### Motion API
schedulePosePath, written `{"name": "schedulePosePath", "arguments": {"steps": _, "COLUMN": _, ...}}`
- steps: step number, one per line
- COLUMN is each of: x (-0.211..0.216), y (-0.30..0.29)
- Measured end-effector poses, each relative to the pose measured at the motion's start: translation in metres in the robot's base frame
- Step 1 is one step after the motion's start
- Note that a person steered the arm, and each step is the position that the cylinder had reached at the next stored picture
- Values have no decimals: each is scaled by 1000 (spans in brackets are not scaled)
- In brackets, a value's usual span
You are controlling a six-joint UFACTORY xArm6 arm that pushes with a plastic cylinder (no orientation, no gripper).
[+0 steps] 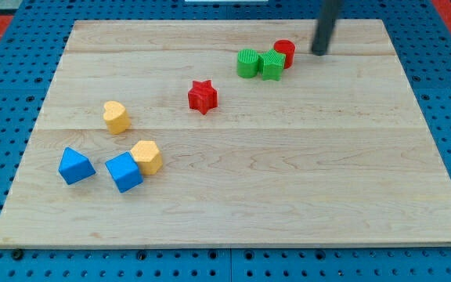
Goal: Push the red circle into the red star
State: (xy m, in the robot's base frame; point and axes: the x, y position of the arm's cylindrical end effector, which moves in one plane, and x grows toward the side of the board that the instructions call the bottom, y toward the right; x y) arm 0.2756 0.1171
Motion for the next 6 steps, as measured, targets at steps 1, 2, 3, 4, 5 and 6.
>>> {"name": "schedulePosePath", "arguments": {"steps": 1, "x": -9, "y": -71}}
{"name": "schedulePosePath", "arguments": {"steps": 2, "x": -27, "y": -174}}
{"name": "schedulePosePath", "arguments": {"steps": 3, "x": -50, "y": -191}}
{"name": "schedulePosePath", "arguments": {"steps": 4, "x": 5, "y": -203}}
{"name": "schedulePosePath", "arguments": {"steps": 5, "x": 50, "y": -196}}
{"name": "schedulePosePath", "arguments": {"steps": 6, "x": 72, "y": -200}}
